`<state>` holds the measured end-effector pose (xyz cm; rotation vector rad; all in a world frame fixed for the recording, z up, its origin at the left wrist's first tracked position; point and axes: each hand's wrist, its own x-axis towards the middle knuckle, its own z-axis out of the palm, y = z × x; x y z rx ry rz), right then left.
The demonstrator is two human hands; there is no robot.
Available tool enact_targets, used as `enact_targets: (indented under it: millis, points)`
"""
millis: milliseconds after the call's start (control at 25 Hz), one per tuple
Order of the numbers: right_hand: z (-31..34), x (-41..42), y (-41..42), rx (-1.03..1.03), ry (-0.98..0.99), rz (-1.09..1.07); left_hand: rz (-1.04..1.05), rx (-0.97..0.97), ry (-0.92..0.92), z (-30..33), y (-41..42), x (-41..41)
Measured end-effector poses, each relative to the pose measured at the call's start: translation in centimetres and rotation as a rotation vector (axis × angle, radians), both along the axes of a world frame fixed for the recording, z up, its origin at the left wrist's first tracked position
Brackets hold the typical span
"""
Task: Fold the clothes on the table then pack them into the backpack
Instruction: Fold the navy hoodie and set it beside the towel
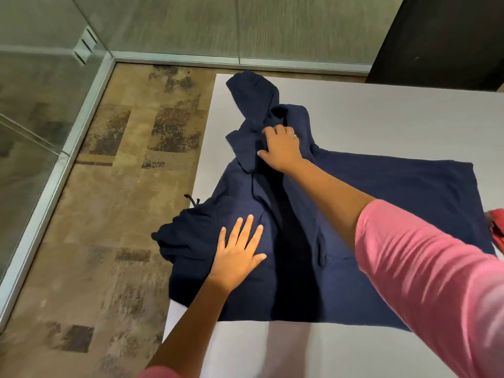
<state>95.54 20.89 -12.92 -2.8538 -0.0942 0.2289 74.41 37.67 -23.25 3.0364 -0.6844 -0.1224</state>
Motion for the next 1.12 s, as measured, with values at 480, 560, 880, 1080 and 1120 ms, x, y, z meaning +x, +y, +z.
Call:
enact_targets:
  millis: [480,560,880,1080,1120]
  points:
    - [0.0,4.6,2.2,0.324,0.192,-0.208,-0.003,-0.044,-0.074,-0.7,0.2,-0.4]
    - [1.2,4.5,2.2,0.29,0.244,-0.19,-0.004,-0.043,-0.069,-0.6,0.2,-0.3]
    - [11.1,-2.3,-1.2,0.744,0.043,-0.196,0.035,-0.008,0.09,0.7,-0.2,-0.4]
    - [16.4,-10.1,-6.8,0.767,0.097,-0.112,0.264,-0.18,0.256,3.1,-1.7,-0.4]
    - [17.2,-11.6,-8.1,0.749,0.065,-0.11,0.333,-0.241,0.284,3.6,-2.2,-0.5]
